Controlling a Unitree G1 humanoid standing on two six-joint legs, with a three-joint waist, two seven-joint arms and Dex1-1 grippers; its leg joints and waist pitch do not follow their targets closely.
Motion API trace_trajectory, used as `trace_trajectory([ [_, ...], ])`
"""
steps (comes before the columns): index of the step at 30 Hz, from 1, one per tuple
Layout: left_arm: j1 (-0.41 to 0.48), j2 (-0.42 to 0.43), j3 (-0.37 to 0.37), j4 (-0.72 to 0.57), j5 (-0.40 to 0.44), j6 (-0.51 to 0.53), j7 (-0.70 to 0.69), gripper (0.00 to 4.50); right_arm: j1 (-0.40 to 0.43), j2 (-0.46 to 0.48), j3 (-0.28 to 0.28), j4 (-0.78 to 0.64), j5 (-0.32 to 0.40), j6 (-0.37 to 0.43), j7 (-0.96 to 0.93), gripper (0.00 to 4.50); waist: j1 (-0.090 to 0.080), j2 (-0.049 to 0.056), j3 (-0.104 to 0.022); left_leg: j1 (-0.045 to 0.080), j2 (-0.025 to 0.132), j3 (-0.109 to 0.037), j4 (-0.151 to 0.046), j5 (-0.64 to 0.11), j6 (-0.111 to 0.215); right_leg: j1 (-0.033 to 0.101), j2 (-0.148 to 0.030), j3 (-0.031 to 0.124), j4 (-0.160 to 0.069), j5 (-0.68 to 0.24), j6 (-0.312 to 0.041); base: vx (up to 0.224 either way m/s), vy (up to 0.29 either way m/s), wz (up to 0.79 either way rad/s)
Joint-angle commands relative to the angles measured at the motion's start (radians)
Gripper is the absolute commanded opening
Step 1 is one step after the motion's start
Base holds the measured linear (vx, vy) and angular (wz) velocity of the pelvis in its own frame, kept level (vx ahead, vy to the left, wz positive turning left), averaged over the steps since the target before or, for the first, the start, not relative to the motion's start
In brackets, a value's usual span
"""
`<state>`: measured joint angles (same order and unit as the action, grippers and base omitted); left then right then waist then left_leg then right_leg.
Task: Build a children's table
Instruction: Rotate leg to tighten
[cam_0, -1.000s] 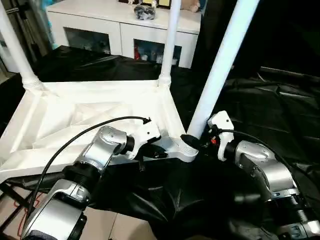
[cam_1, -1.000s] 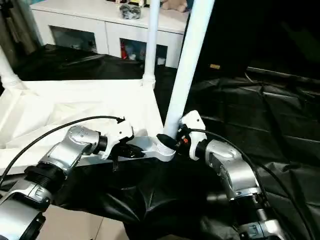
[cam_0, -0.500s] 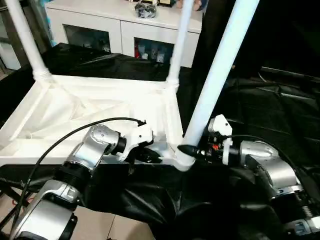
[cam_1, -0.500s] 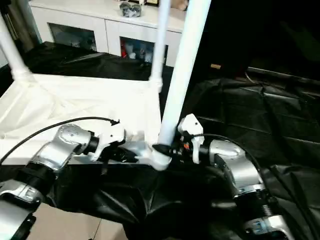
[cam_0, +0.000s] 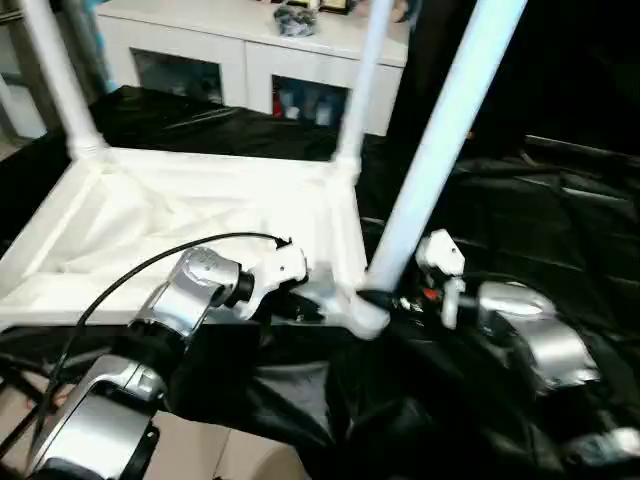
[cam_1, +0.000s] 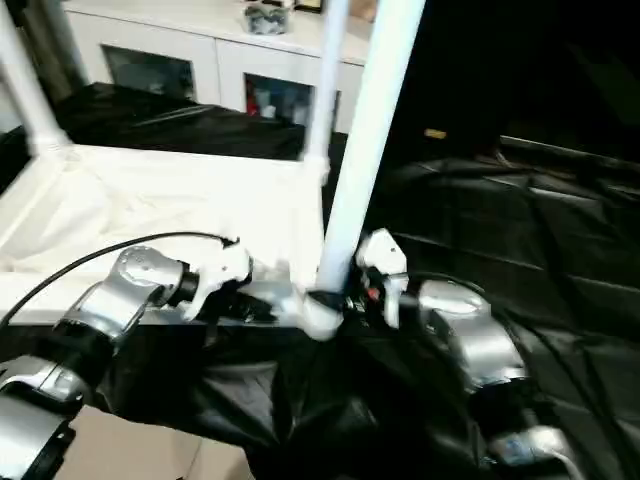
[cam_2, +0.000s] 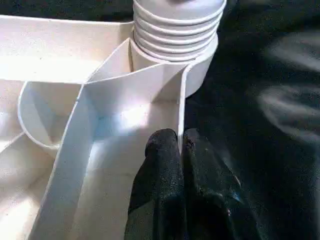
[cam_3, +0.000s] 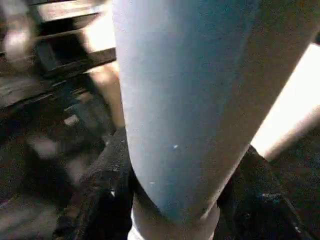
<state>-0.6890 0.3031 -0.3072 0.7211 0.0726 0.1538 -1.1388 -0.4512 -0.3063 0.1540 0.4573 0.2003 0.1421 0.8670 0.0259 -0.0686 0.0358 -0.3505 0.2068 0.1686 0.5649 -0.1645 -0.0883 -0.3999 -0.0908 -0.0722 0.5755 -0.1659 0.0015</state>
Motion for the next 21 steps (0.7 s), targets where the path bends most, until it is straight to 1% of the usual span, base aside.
trace_trajectory([
  [1, -0.052, -0.045, 0.068, -0.006, -0.036, 0.058, 0.112, 0.00, -0.001, 0.041, 0.020, 0.196, -0.086, 0.054, -0.165, 1.86, -0.013, 0.009, -0.033, 0.004, 0.014, -0.022, -0.071, -0.521, -0.027, 0.019, -0.051, 0.006, -0.111, -0.703, -0.051, -0.051, 0.030, -0.16],
  [2, -0.059, -0.057, 0.073, -0.002, -0.037, 0.073, 0.132, 0.00, -0.021, 0.056, 0.008, 0.229, -0.084, 0.062, -0.202, 1.86, -0.019, 0.012, -0.032, 0.009, 0.013, -0.025, -0.069, -0.544, -0.030, 0.015, -0.050, 0.000, -0.116, -0.719, -0.047, -0.051, 0.030, -0.16],
  [3, -0.066, -0.069, 0.077, 0.002, -0.037, 0.084, 0.150, 0.00, -0.039, 0.070, -0.003, 0.258, -0.081, 0.069, -0.235, 1.86, -0.030, 0.015, -0.033, 0.012, 0.012, -0.030, -0.067, -0.578, -0.031, 0.018, -0.050, -0.014, -0.125, -0.720, -0.039, 0.000, 0.000, 0.00],
  [4, -0.078, -0.087, 0.081, 0.009, -0.034, 0.105, 0.185, 0.00, -0.067, 0.089, -0.016, 0.301, -0.078, 0.079, -0.287, 1.86, -0.032, 0.021, -0.033, 0.014, 0.014, -0.034, -0.068, -0.585, -0.027, 0.025, -0.054, -0.021, -0.129, -0.708, -0.042, 0.000, 0.000, 0.00],
  [5, -0.089, -0.106, 0.083, 0.019, -0.029, 0.120, 0.218, 0.00, -0.092, 0.107, -0.028, 0.339, -0.078, 0.088, -0.328, 1.86, -0.042, 0.023, -0.033, 0.002, 0.019, -0.041, -0.077, -0.590, -0.024, 0.041, -0.056, -0.031, -0.129, -0.661, -0.048, 0.000, 0.000, 0.00],
  [6, -0.097, -0.124, 0.082, 0.025, -0.023, 0.135, 0.248, 0.00, -0.116, 0.124, -0.039, 0.376, -0.079, 0.094, -0.366, 1.86, -0.044, 0.033, -0.032, 0.002, 0.025, -0.046, -0.084, -0.617, -0.023, 0.046, -0.056, -0.035, -0.128, -0.619, -0.059, 0.000, 0.000, 0.00],
  [7, -0.111, -0.154, 0.084, 0.039, -0.012, 0.159, 0.306, 0.00, -0.149, 0.148, -0.057, 0.423, -0.072, 0.115, -0.414, 1.86, -0.049, 0.037, -0.029, 0.017, 0.026, -0.047, -0.083, -0.659, -0.026, 0.037, -0.056, -0.042, -0.134, -0.587, -0.075, 0.000, 0.000, 0.00],
  [8, -0.115, -0.165, 0.085, 0.044, -0.009, 0.164, 0.327, 0.00, -0.159, 0.157, -0.063, 0.438, -0.068, 0.125, -0.427, 1.86, -0.054, 0.036, -0.027, 0.022, 0.025, -0.046, -0.081, -0.672, -0.027, 0.034, -0.054, -0.046, -0.137, -0.581, -0.081, 0.000, 0.000, 0.00],
  [9, -0.123, -0.188, 0.084, 0.052, -0.003, 0.173, 0.361, 0.00, -0.180, 0.173, -0.071, 0.463, -0.062, 0.138, -0.442, 1.86, -0.056, 0.035, -0.025, 0.024, 0.024, -0.048, -0.081, -0.681, -0.027, 0.035, -0.054, -0.052, -0.139, -0.583, -0.081, 0.000, 0.000, 0.00],
  [10, -0.125, -0.195, 0.083, 0.053, -0.001, 0.175, 0.369, 0.00, -0.185, 0.177, -0.072, 0.469, -0.061, 0.142, -0.445, 1.86, -0.059, 0.034, -0.024, 0.026, 0.021, -0.047, -0.078, -0.681, -0.022, 0.038, -0.056, -0.054, -0.145, -0.598, -0.074, 0.000, 0.000, 0.00],
  [11, -0.129, -0.222, 0.078, 0.054, 0.008, 0.188, 0.406, 0.00, -0.212, 0.196, -0.078, 0.507, -0.059, 0.147, -0.457, 1.86, -0.060, 0.036, -0.023, 0.026, 0.021, -0.045, -0.076, -0.679, -0.019, 0.035, -0.060, -0.053, -0.147, -0.611, -0.071, 0.000, 0.000, 0.00],
  [12, -0.127, -0.236, 0.067, 0.050, 0.019, 0.197, 0.426, 0.00, -0.230, 0.206, -0.076, 0.537, -0.065, 0.144, -0.459, 1.86, -0.060, 0.035, -0.021, 0.031, 0.017, -0.044, -0.074, -0.683, -0.017, 0.030, -0.058, -0.059, -0.154, -0.633, -0.061, 0.000, 0.000, 0.00],
  [13, -0.125, -0.241, 0.063, 0.046, 0.023, 0.201, 0.433, 0.00, -0.236, 0.209, -0.074, 0.548, -0.067, 0.142, -0.461, 1.86, -0.060, 0.035, -0.021, 0.031, 0.017, -0.044, -0.074, -0.683, -0.017, 0.030, -0.058, -0.059, -0.154, -0.633, -0.061, 0.000, 0.000, 0.00],
  [14, -0.122, -0.247, 0.059, 0.043, 0.025, 0.209, 0.442, 0.00, -0.245, 0.214, -0.073, 0.565, -0.070, 0.138, -0.465, 1.86, -0.061, 0.036, -0.021, 0.036, 0.015, -0.044, -0.071, -0.687, -0.014, 0.031, -0.059, -0.066, -0.161, -0.656, -0.044, 0.000, 0.000, 0.00],
  [15, -0.119, -0.250, 0.057, 0.038, 0.025, 0.213, 0.446, 0.00, -0.250, 0.217, -0.072, 0.572, -0.070, 0.136, -0.466, 1.86, -0.062, 0.038, -0.021, 0.032, 0.018, -0.045, -0.074, -0.689, -0.011, 0.037, -0.061, -0.071, -0.159, -0.644, -0.043, 0.000, 0.000, 0.00],
  [16, -0.115, -0.251, 0.056, 0.033, 0.024, 0.217, 0.447, 0.00, -0.253, 0.220, -0.073, 0.575, -0.069, 0.137, -0.464, 1.86, -0.062, 0.038, -0.021, 0.032, 0.018, -0.045, -0.074, -0.689, -0.011, 0.037, -0.061, -0.071, -0.159, -0.644, -0.043, 0.000, 0.000, 0.00],
  [17, -0.112, -0.251, 0.055, 0.030, 0.024, 0.220, 0.447, 0.00, -0.255, 0.222, -0.071, 0.576, -0.069, 0.137, -0.461, 1.86, -0.066, 0.039, -0.019, 0.029, 0.024, -0.048, -0.082, -0.714, -0.015, 0.044, -0.060, -0.081, -0.155, -0.619, -0.040, 0.000, 0.000, 0.00],
  [18, -0.112, -0.249, 0.057, 0.032, 0.026, 0.220, 0.451, 0.00, -0.263, 0.227, -0.074, 0.587, -0.074, 0.133, -0.460, 1.86, -0.064, 0.042, -0.018, 0.031, 0.030, -0.052, -0.089, -0.744, -0.022, 0.047, -0.061, -0.079, -0.149, -0.593, -0.045, 0.000, 0.000, 0.00],
  [19, -0.112, -0.248, 0.057, 0.034, 0.027, 0.219, 0.453, 0.00, -0.265, 0.229, -0.074, 0.591, -0.077, 0.132, -0.459, 1.86, -0.066, 0.041, -0.016, 0.034, 0.029, -0.053, -0.090, -0.763, -0.025, 0.043, -0.062, -0.080, -0.150, -0.594, -0.049, 0.000, 0.000, 0.00],
  [20, -0.112, -0.247, 0.058, 0.035, 0.028, 0.218, 0.454, 0.00, -0.267, 0.231, -0.075, 0.593, -0.078, 0.131, -0.458, 1.86, -0.067, 0.039, -0.015, 0.036, 0.027, -0.052, -0.089, -0.767, -0.026, 0.041, -0.063, -0.082, -0.152, -0.605, -0.048, 0.000, 0.000, 0.00],
  [21, -0.114, -0.245, 0.061, 0.039, 0.031, 0.216, 0.459, 0.00, -0.275, 0.236, -0.076, 0.605, -0.085, 0.125, -0.452, 1.86, -0.071, 0.040, -0.013, 0.038, 0.025, -0.053, -0.088, -0.774, -0.027, 0.041, -0.063, -0.089, -0.157, -0.635, -0.037, 0.000, 0.000, 0.00],
])
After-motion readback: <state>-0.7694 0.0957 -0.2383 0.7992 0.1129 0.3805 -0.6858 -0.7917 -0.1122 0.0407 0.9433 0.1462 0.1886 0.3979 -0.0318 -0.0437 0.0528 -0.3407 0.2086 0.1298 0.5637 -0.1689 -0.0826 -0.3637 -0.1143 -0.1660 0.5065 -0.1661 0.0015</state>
